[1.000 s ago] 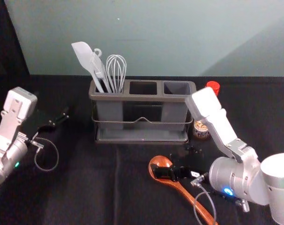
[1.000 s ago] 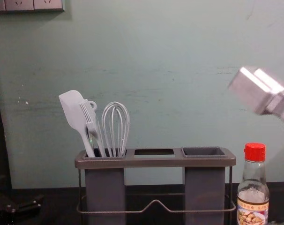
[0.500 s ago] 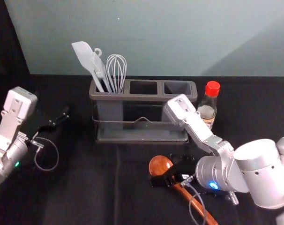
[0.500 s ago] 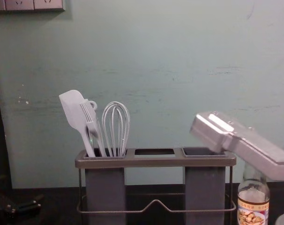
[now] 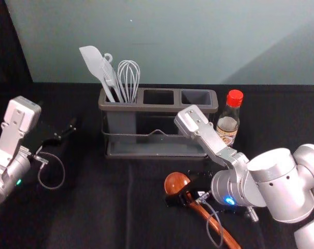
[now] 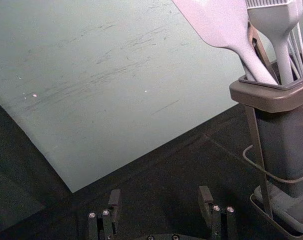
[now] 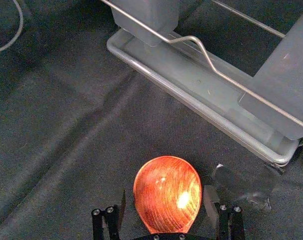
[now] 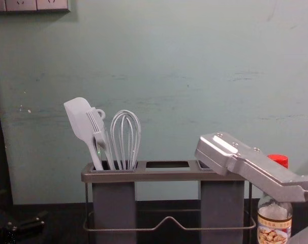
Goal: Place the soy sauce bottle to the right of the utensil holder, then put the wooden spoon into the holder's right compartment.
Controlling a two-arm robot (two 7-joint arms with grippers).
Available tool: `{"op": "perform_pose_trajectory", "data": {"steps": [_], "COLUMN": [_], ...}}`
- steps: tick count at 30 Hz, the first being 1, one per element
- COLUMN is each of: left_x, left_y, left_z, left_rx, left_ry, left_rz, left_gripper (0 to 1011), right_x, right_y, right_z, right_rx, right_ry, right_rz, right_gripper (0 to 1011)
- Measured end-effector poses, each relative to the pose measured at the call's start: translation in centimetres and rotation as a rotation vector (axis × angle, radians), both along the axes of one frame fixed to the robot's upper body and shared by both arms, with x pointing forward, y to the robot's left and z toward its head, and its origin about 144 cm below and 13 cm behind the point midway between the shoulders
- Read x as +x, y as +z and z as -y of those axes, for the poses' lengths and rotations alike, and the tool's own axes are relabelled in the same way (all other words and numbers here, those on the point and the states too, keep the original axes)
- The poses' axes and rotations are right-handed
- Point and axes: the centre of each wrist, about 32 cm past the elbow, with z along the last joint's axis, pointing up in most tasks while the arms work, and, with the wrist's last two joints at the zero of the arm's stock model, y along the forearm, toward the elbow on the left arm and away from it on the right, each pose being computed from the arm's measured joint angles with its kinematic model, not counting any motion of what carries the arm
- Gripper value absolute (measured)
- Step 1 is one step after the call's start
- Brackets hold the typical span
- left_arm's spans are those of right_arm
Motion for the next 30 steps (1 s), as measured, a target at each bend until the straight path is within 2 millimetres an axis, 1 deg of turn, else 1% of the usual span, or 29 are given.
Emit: {"op": "perform_pose_trajectory", "data": {"steps": [14, 30], "left_x": [0.0, 0.0], "left_y": [0.0, 0.0], "left_z": [0.0, 0.0], "left_rx": [0.0, 0.0], "left_ry": [0.0, 0.0], "left_rz": [0.0, 0.0], "left_gripper": [1000, 1000], "right_x": [0.23, 0.41], "right_y": [-0.27, -0.28], "right_z": [-0.09, -0.78], "right_rx": [-0.017, -0.048], "right_ry": [0.006, 0.025], "right_rz": [-0.004, 0.01], "right_gripper": [1003, 1003]}}
